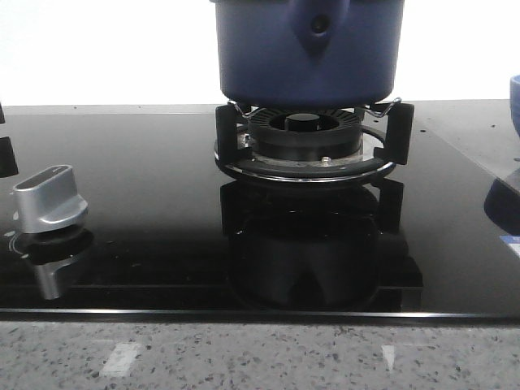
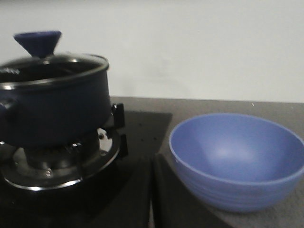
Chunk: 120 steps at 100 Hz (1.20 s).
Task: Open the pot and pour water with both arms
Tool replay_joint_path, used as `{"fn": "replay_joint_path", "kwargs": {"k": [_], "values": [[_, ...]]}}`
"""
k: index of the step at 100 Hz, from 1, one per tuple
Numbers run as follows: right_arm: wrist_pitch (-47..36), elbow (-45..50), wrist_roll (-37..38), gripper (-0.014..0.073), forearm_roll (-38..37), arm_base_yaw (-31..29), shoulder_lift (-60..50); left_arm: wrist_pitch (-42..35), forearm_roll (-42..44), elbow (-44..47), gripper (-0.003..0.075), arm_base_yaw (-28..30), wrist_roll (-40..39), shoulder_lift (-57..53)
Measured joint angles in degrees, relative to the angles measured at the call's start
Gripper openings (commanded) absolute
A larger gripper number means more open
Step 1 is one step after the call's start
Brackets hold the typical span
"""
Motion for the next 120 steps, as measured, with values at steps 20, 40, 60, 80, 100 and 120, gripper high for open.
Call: {"fn": "replay_joint_path", "kwargs": {"k": [20, 40, 60, 80, 100, 120], "values": [[-0.1, 7.7, 25.2, -0.0047, -24.0, -3.0, -0.9, 0.0, 0.0, 0.0, -0.002, 0.0, 0.0, 0.0], [-1.1, 13.3, 28.2, -0.0047, -26.6, -3.8, -8.6, 0.0, 0.0, 0.0, -0.002, 0.0, 0.0, 0.0], [1.2, 13.3, 28.3, -0.0047, -28.8, -3.8, -12.6, 0.0, 0.0, 0.0, -0.002, 0.0, 0.0, 0.0], [1.9, 13.3, 28.3, -0.0047, -29.3, -3.8, -12.6, 0.0, 0.0, 0.0, -0.002, 0.0, 0.0, 0.0], [1.9, 13.3, 28.3, -0.0047, -29.3, -3.8, -12.6, 0.0, 0.0, 0.0, -0.002, 0.0, 0.0, 0.0], [1.9, 13.3, 28.3, -0.0047, -29.3, -3.8, -12.6, 0.0, 0.0, 0.0, -0.002, 0.0, 0.0, 0.0]]}}
